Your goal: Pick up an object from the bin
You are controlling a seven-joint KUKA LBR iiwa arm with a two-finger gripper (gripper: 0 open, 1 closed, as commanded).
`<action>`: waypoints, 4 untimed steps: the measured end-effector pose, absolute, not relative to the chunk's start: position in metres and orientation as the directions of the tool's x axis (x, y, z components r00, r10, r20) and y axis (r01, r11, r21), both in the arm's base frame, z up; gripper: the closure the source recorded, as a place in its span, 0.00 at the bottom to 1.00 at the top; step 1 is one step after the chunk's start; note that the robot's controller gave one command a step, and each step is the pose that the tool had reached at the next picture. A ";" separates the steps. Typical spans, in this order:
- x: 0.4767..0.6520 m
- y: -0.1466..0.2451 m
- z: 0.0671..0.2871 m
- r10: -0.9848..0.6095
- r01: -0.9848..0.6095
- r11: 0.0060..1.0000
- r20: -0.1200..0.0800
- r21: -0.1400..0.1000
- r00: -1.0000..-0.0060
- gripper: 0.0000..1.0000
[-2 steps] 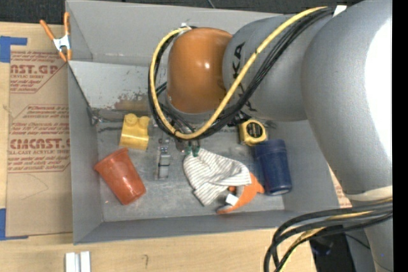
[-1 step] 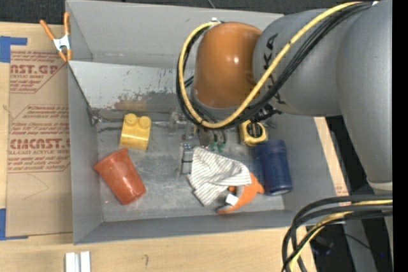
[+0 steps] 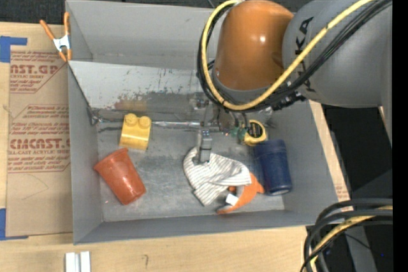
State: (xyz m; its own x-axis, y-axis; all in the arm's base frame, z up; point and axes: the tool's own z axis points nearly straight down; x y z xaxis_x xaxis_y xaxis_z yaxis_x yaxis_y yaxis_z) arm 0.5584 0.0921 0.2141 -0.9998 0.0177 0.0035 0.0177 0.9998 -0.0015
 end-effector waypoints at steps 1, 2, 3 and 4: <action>0.559 0.077 0.207 -0.056 -0.056 0.998 -0.018 0.001 -0.998 0.00; 0.549 0.049 0.140 -0.111 -0.111 0.994 -0.005 0.000 -0.994 0.00; 0.543 -0.014 0.071 -0.258 -0.258 0.966 -0.001 0.000 -0.966 1.00; 0.543 -0.014 0.071 -0.258 -0.258 0.966 -0.001 0.000 -0.966 1.00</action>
Offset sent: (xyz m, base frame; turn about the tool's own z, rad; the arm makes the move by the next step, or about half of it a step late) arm -0.0153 -0.0619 -0.1089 -0.1434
